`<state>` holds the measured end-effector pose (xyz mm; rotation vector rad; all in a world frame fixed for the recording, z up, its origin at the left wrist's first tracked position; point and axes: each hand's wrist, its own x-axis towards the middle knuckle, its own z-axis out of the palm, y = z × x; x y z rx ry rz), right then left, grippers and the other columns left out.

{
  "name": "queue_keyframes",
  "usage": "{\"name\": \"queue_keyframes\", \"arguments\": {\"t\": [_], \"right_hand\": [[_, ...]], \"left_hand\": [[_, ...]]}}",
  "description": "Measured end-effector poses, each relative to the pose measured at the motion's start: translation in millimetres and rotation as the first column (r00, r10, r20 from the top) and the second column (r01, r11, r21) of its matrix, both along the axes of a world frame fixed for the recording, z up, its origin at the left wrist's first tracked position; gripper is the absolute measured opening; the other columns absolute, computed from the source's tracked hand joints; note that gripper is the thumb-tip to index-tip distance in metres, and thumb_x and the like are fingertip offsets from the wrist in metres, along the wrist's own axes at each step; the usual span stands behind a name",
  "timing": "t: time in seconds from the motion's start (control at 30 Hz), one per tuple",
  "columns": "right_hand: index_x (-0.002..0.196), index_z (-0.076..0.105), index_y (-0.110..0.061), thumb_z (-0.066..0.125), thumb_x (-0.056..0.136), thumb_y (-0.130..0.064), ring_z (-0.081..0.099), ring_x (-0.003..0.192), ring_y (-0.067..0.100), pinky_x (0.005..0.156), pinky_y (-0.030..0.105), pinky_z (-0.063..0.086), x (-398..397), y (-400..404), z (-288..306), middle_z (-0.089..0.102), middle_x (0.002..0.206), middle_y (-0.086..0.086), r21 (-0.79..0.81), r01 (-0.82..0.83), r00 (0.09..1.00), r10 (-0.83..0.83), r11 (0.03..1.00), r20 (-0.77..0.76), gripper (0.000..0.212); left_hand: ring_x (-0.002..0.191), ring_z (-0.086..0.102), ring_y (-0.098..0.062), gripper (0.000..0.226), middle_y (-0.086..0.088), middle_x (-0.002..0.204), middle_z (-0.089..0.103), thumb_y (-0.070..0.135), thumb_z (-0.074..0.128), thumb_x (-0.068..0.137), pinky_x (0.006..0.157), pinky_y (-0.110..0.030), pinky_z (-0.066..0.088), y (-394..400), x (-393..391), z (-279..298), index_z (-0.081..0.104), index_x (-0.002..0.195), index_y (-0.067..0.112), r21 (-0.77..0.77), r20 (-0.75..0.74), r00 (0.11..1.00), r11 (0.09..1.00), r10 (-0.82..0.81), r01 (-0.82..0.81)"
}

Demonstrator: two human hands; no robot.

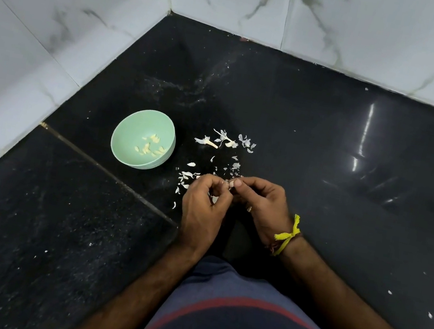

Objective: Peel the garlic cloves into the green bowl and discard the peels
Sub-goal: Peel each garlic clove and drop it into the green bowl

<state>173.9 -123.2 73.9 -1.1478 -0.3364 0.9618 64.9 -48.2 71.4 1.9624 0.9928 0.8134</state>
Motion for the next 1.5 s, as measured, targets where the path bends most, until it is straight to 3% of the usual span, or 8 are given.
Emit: {"name": "queue_keyframes", "arguments": {"t": [0.1,0.23,0.33,0.47,0.63,0.77,1.3,1.5], "right_hand": [[0.091,0.072,0.004,0.067,0.084,-0.009,0.068,0.080,0.028,0.077,0.036,0.057,4,-1,0,0.071,0.085,0.018,0.043,-0.008,0.986,0.015,0.999,-0.168,0.015],[0.097,0.068,0.010,0.066,0.084,-0.010,0.068,0.077,0.024,0.075,0.032,0.058,7,-1,0,0.070,0.085,0.019,0.047,-0.025,0.975,0.035,0.999,-0.218,0.024],[0.099,0.067,0.011,0.067,0.084,-0.009,0.068,0.075,0.023,0.074,0.031,0.058,6,0,-1,0.071,0.085,0.019,0.034,-0.027,0.979,0.034,0.999,-0.202,0.025],[0.098,0.069,0.009,0.063,0.089,-0.004,0.069,0.076,0.022,0.072,0.031,0.058,5,0,-3,0.071,0.085,0.018,-0.001,-0.027,0.990,0.027,1.000,-0.142,0.016],[0.093,0.074,0.001,0.066,0.088,-0.006,0.068,0.082,0.029,0.079,0.042,0.058,4,0,-2,0.072,0.087,0.021,-0.034,-0.029,0.999,0.027,0.999,-0.042,0.011],[0.094,0.074,0.002,0.068,0.087,-0.007,0.067,0.086,0.036,0.086,0.050,0.054,6,-1,-2,0.071,0.093,0.028,-0.042,-0.005,0.999,0.003,0.999,-0.036,0.013],[0.101,0.069,0.012,0.068,0.083,0.007,0.071,0.082,0.026,0.073,0.028,0.058,-2,0,0,0.072,0.093,0.024,-0.053,-0.026,0.999,0.028,0.998,0.033,0.018],[0.095,0.073,0.005,0.072,0.082,0.003,0.071,0.085,0.026,0.078,0.033,0.057,-2,-1,-4,0.074,0.091,0.019,-0.090,-0.040,0.987,0.053,0.995,0.151,0.013]], "left_hand": [[0.077,0.063,-0.016,0.016,0.007,0.081,0.067,0.028,0.060,0.090,0.072,-0.044,0.054,-1,1,0,0.068,0.088,0.015,0.005,-0.010,1.000,1.000,0.010,-0.010],[0.090,0.070,-0.011,0.024,0.007,0.098,0.073,0.016,0.062,0.091,0.079,-0.035,0.058,-1,0,2,0.071,0.113,0.018,-0.017,0.066,0.997,0.999,0.029,-0.027],[0.089,0.069,-0.008,0.021,0.009,0.094,0.073,0.007,0.060,0.088,0.077,-0.032,0.057,-1,0,7,0.075,0.101,0.014,0.043,0.102,0.995,0.999,0.009,-0.013],[0.075,0.063,-0.010,0.018,0.007,0.078,0.068,0.009,0.051,0.084,0.070,-0.032,0.053,3,1,6,0.069,0.081,0.012,-0.054,0.078,0.995,0.997,0.055,-0.051],[0.069,0.064,-0.010,0.015,0.007,0.074,0.069,0.023,0.058,0.091,0.066,-0.027,0.053,1,5,8,0.069,0.084,0.015,-0.128,0.078,0.996,0.991,0.041,-0.031],[0.076,0.069,-0.013,0.009,0.007,0.081,0.072,0.024,0.070,0.087,0.069,-0.034,0.057,3,1,2,0.073,0.083,0.017,-0.106,0.105,0.994,0.994,0.037,-0.026],[0.068,0.063,-0.012,0.004,0.010,0.081,0.067,0.013,0.073,0.082,0.059,-0.036,0.053,7,-8,-6,0.073,0.078,0.012,0.035,0.127,0.992,0.999,-0.021,0.017],[0.064,0.059,-0.007,0.006,0.007,0.079,0.067,0.014,0.071,0.080,0.059,-0.030,0.053,8,-10,-10,0.071,0.075,0.011,0.070,0.115,0.992,0.997,-0.042,0.034]]}}
